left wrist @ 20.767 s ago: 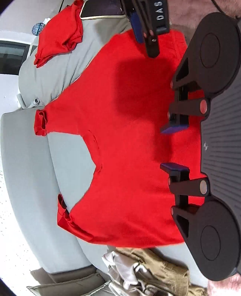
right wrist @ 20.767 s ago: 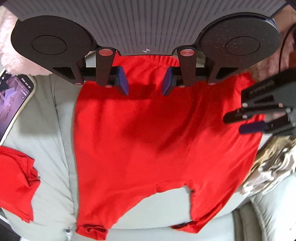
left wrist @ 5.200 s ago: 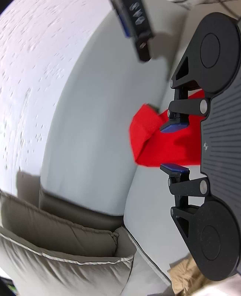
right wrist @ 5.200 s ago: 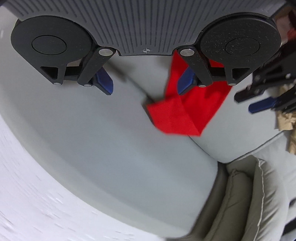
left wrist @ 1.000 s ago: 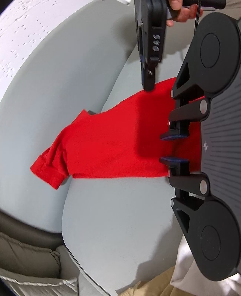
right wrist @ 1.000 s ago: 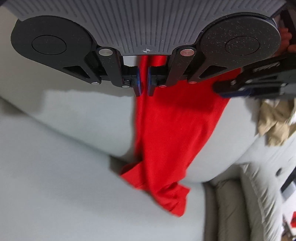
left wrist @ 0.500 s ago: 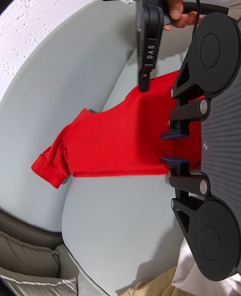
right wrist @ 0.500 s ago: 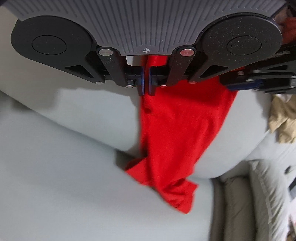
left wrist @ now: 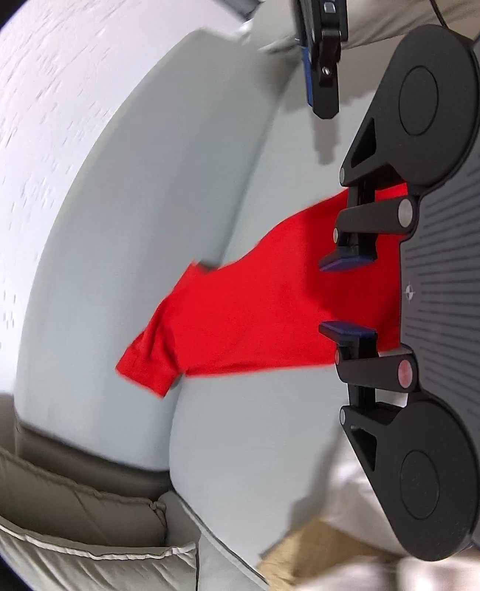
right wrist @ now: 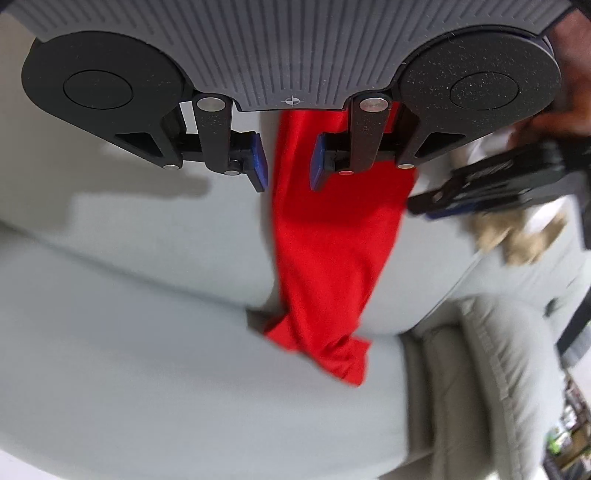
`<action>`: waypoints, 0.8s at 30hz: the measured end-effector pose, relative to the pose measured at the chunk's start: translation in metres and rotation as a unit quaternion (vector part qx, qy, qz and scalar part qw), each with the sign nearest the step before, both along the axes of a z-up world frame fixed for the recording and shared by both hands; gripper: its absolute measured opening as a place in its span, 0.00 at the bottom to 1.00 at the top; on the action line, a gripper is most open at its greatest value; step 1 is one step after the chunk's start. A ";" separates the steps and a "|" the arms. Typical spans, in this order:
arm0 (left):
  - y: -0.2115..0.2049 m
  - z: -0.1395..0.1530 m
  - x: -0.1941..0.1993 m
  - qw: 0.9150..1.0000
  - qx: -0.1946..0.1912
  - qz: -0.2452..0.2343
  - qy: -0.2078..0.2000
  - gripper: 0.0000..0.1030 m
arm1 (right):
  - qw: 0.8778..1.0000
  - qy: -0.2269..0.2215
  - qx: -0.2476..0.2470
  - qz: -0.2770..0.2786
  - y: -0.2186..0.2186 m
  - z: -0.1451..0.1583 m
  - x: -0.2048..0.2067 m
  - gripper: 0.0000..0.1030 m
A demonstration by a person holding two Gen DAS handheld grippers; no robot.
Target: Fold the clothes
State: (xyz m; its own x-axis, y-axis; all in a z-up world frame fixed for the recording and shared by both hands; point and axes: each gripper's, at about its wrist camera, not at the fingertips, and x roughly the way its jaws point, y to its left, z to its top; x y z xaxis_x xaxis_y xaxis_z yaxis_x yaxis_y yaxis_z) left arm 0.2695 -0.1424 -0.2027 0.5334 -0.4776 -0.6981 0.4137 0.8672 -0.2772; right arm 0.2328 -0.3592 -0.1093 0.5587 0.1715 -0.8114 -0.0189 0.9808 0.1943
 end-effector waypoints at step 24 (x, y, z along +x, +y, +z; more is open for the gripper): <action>0.007 -0.016 -0.192 0.988 0.154 0.015 0.012 0.12 | 0.996 0.009 -0.086 -0.008 0.060 -0.068 -0.178 0.15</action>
State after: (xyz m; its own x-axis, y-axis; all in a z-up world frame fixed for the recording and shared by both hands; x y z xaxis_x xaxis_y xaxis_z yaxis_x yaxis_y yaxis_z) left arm 0.0776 -0.1353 -0.2185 0.5253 -0.2236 -0.8210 0.3822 0.9241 -0.0071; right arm 0.0548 -0.2988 -0.1770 0.5447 0.0195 -0.8384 -0.0003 0.9997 0.0231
